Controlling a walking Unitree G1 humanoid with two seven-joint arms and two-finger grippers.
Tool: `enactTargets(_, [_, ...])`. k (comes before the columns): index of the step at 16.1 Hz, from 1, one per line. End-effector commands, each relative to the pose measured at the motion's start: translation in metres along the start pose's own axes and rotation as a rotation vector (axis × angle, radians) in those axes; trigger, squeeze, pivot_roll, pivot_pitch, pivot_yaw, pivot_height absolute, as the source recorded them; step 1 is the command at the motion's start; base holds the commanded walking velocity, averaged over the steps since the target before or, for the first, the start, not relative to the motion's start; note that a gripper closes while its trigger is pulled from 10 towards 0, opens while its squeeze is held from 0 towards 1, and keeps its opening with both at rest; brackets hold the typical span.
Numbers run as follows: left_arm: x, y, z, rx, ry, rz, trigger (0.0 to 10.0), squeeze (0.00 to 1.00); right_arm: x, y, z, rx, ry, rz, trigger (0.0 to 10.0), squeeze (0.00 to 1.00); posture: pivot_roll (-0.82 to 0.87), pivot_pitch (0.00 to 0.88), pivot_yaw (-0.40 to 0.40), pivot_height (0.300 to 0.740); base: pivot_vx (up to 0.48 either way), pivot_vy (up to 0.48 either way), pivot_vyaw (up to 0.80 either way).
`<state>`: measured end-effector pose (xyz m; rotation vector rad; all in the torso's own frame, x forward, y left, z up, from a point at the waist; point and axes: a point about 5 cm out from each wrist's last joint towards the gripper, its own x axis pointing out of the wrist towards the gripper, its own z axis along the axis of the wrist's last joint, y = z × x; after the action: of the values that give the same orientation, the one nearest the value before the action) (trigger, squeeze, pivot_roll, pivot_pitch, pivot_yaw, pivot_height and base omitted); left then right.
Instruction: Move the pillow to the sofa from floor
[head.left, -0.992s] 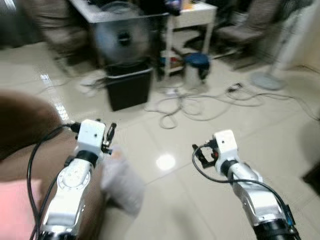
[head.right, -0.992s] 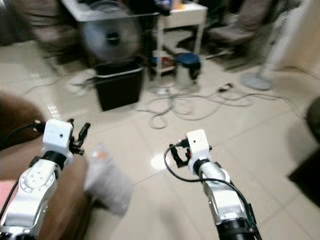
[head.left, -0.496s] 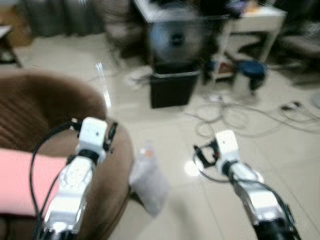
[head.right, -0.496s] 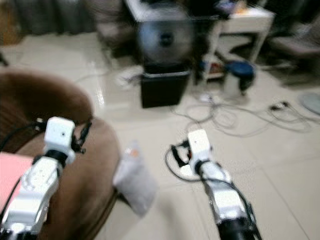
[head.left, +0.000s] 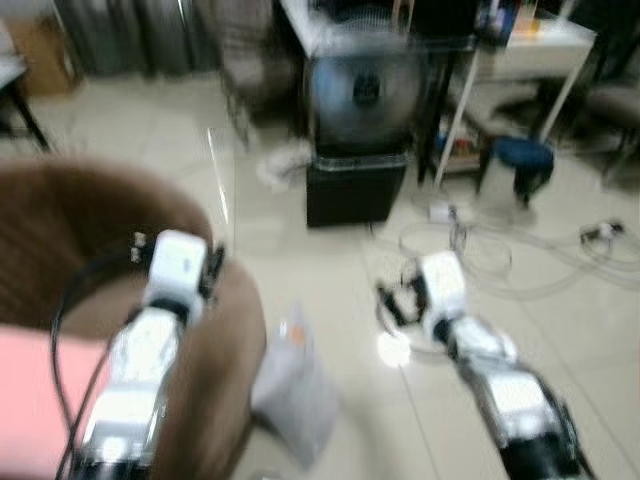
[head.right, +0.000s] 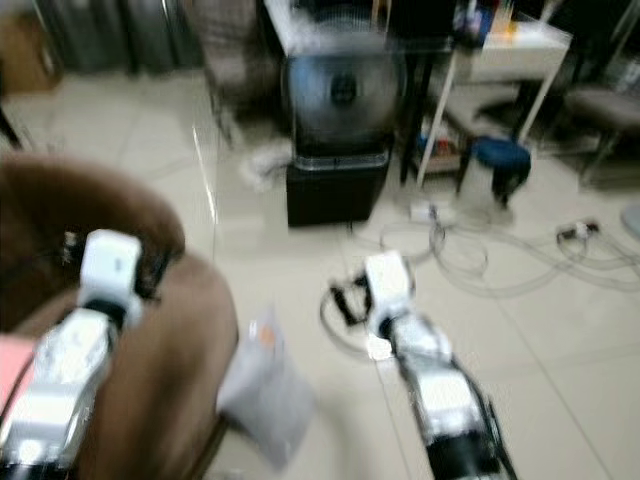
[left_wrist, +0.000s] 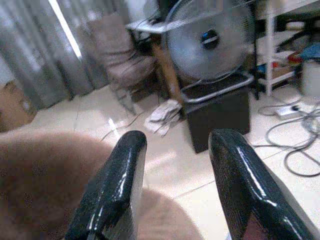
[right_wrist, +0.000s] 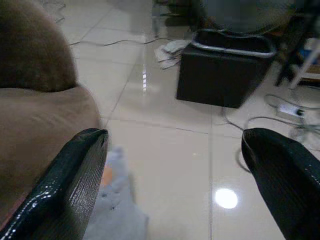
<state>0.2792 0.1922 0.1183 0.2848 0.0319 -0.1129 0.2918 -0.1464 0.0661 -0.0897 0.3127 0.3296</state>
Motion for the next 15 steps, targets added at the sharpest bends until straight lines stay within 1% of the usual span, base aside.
enactTargets(1, [0.0022, -0.0075, 0.0043, 0.003, -0.016, -0.031, 10.0, 0.0, -0.005, -0.0089, -0.005, 0.008, 0.012, -0.025, 10.0, 0.0, 0.14, 0.0, 0.015, 0.74, 0.368, 0.0, 0.0])
enactTargets(6, [0.0023, -0.0058, 0.0034, 0.014, -0.009, -0.026, 10.0, 0.0, -0.0046, -0.0083, -0.005, 0.009, 0.012, -0.018, 10.0, 0.0, 0.14, 0.0, 0.014, 0.74, 0.358, 0.0, 0.0])
enactTargets(10, [0.0026, -0.0037, 0.0006, 0.022, 0.012, -0.006, 10.0, 0.0, -0.0052, -0.0085, -0.006, 0.009, 0.017, -0.014, 10.0, 0.0, 0.14, 0.0, 0.014, 0.74, 0.0, 0.0, 0.0])
enactTargets(15, [0.0044, -0.0057, 0.0033, 0.005, -0.01, -0.019, 10.0, 0.0, -0.0062, -0.01, -0.0067, -0.002, 0.018, -0.026, 10.0, 0.0, 0.13, 0.0, 0.019, 0.74, 0.0, 0.0, 0.0])
